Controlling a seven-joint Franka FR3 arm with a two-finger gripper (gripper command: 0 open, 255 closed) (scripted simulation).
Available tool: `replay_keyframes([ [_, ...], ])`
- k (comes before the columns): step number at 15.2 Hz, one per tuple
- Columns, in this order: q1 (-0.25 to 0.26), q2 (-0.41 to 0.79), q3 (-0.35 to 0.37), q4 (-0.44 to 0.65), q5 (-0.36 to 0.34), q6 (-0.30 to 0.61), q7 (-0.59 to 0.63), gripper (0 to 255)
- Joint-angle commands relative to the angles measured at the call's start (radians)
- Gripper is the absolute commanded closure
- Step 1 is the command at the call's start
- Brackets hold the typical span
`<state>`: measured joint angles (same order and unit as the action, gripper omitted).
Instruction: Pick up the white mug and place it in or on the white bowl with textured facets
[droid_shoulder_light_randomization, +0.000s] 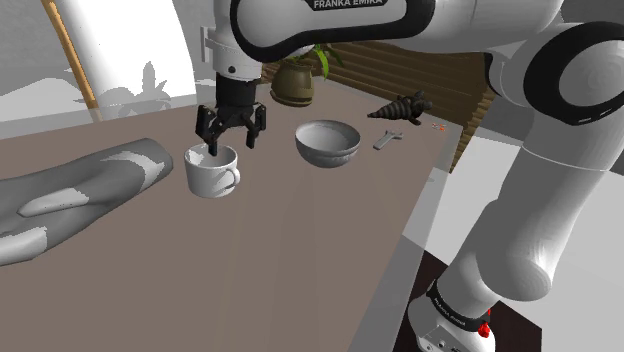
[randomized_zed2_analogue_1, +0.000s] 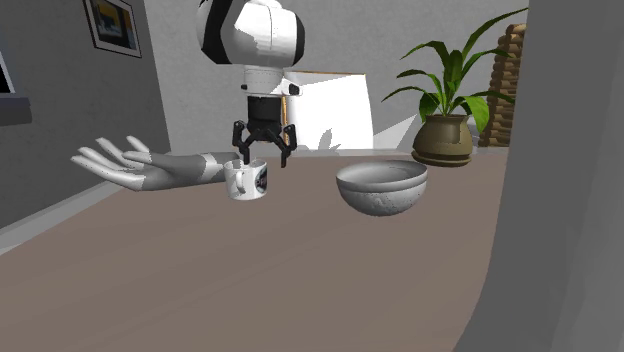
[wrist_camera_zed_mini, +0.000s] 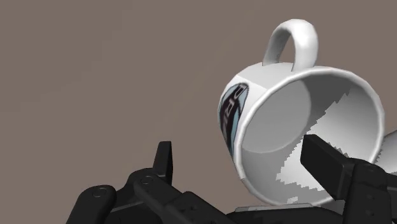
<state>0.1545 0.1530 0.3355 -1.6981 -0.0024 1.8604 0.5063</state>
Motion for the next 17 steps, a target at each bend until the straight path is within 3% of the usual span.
replay_keyframes([
  [1,0.002,0.007,0.001,-0.019,-0.002,0.026,0.003,0],
  [5,0.003,0.015,0.001,-0.057,-0.005,0.072,0.005,0],
  [13,0.003,0.015,0.001,-0.057,-0.005,0.072,0.005,0],
  [14,0.003,0.015,0.001,-0.057,-0.005,0.072,0.005,255],
  [17,0.003,0.015,0.001,-0.057,-0.005,0.072,0.005,255],
])
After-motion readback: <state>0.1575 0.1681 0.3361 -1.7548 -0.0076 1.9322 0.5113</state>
